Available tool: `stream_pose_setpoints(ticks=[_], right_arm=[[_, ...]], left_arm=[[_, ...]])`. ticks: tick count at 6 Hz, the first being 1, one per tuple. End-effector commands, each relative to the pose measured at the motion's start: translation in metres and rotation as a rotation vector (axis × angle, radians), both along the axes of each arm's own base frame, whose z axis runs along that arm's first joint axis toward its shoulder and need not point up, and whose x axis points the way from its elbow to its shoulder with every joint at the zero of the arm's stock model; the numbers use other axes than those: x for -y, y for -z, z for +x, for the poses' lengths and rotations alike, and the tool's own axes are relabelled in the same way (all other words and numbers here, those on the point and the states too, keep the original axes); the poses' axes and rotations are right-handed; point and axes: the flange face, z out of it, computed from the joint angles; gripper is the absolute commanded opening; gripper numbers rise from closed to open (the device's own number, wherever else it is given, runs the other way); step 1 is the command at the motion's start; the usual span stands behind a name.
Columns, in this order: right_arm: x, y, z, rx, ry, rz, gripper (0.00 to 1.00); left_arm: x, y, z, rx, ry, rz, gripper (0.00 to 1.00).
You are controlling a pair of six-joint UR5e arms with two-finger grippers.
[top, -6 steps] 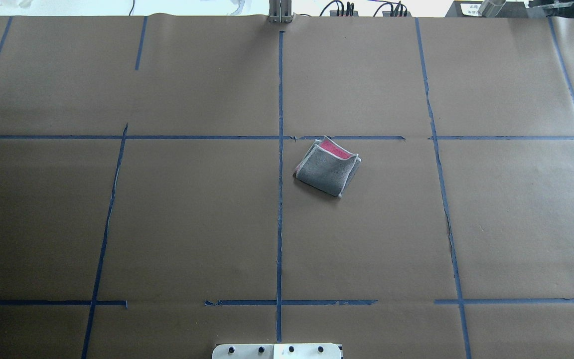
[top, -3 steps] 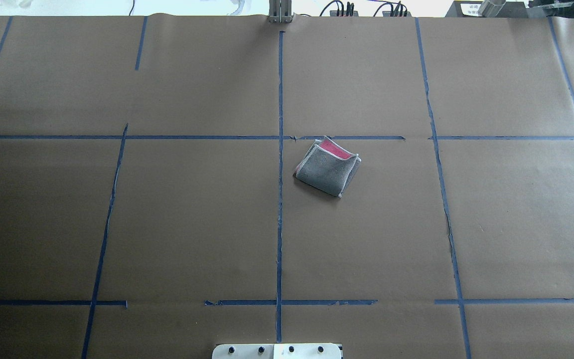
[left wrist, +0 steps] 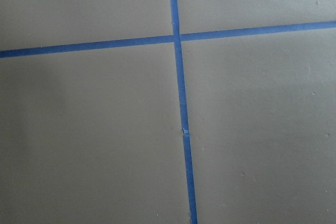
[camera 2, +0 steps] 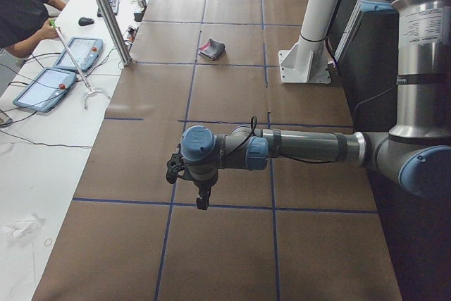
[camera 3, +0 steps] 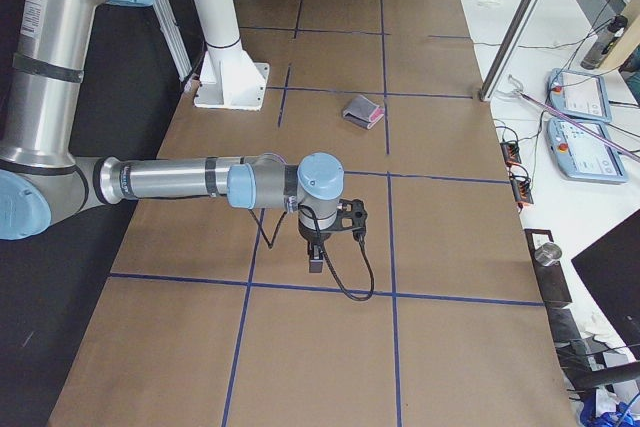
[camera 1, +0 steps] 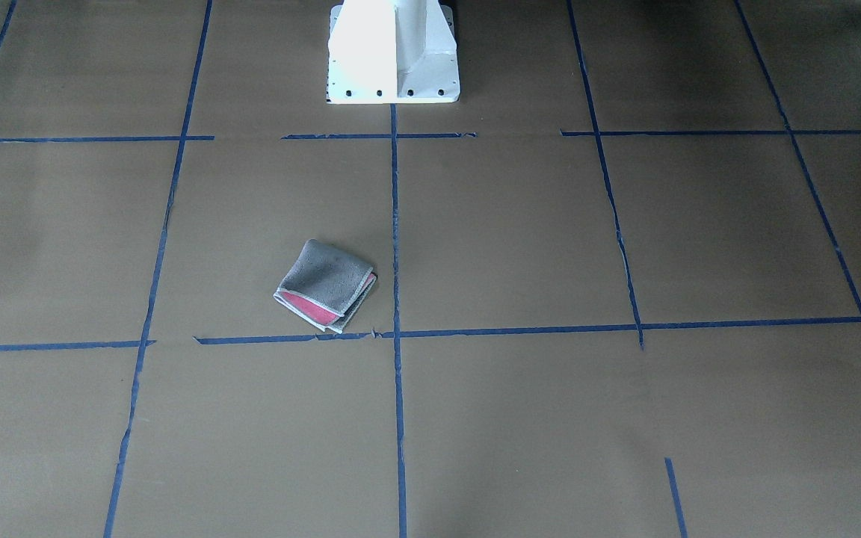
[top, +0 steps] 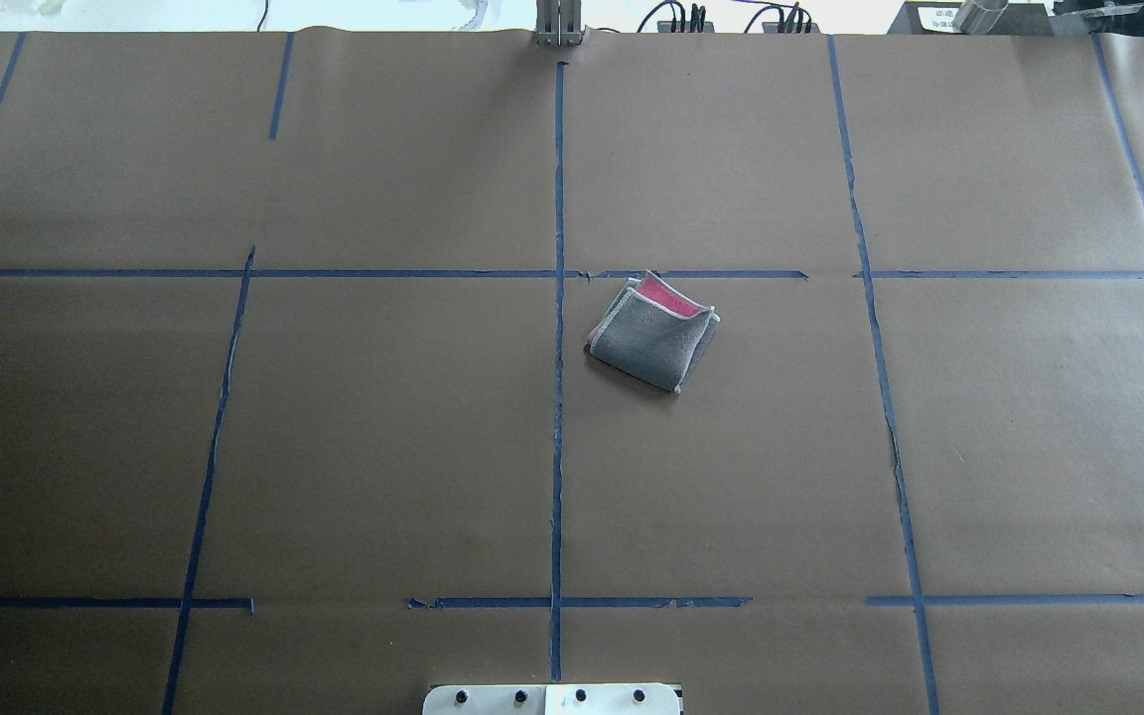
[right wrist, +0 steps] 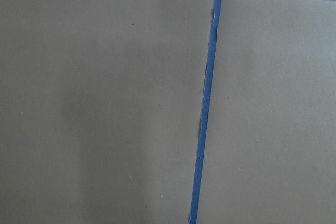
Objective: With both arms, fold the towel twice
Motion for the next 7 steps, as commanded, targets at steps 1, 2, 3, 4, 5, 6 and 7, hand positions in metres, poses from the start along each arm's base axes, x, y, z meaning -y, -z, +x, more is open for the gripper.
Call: stream_pose_setpoints(ticks=[1,2,3,4,5,6,7], right_arm=[[0.0003,0.0003,-0.0005,0.002,0.001,0.001,1.0],[0.0003,-0.0006,-0.001,0.001,0.0,-0.002,1.0],[0.0004,-0.0006,-0.0009,-0.001,-0.002,-0.003,1.0],[0.0003,-0.0016,-0.0008,-0.003,-0.002,-0.006,1.0],[0.0,-0.0064,-0.0009,-0.002,-0.003,-0.014,1.0],[0.0007,-0.0056,-0.0011,0.001,-0.004,-0.014,1.0],[0.0006,-0.0063,-0.0012,0.002,-0.004,-0.016,1.0]], left_arm=[[-0.0091,-0.0042,0.0004,-0.003,0.0,0.06,1.0],[-0.0127,-0.0061,0.0003,-0.003,-0.001,0.057,1.0],[-0.012,-0.0061,-0.0002,0.004,-0.001,0.057,1.0],[-0.0123,-0.0071,-0.0001,0.003,-0.001,0.052,1.0],[-0.0132,-0.0073,0.0001,0.0,-0.001,0.047,1.0],[-0.0141,-0.0082,0.0,0.001,-0.001,0.044,1.0],[-0.0147,-0.0092,0.0003,0.006,-0.001,0.042,1.0]])
